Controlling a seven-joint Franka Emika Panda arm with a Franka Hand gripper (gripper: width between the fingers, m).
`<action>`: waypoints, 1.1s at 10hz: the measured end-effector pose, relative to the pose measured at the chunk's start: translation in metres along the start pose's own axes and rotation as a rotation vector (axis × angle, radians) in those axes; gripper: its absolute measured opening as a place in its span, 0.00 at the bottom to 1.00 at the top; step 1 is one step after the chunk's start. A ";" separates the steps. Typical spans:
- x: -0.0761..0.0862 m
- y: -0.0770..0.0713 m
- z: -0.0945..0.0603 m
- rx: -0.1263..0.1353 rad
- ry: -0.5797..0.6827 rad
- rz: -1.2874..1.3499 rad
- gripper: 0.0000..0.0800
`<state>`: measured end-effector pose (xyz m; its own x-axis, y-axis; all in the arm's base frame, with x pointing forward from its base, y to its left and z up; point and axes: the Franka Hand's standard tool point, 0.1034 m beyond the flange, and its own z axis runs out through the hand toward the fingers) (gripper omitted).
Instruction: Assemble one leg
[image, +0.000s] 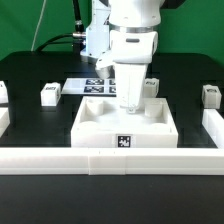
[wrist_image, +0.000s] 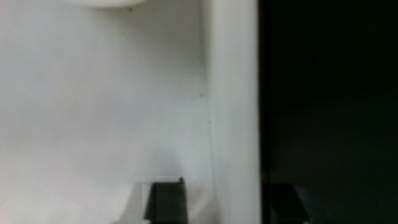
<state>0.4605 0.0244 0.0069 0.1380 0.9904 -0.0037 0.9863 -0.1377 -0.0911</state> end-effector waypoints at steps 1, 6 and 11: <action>0.001 0.002 -0.001 -0.010 0.003 0.000 0.15; 0.001 0.003 -0.002 -0.013 0.003 0.000 0.08; 0.014 0.009 -0.002 -0.024 0.007 -0.066 0.08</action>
Offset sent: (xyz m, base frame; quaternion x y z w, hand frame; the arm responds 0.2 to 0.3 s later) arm 0.0000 0.0000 0.0000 0.0000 0.0000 0.0000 1.0000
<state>0.4719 0.0373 0.0080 0.0735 0.9973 0.0083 0.9951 -0.0728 -0.0674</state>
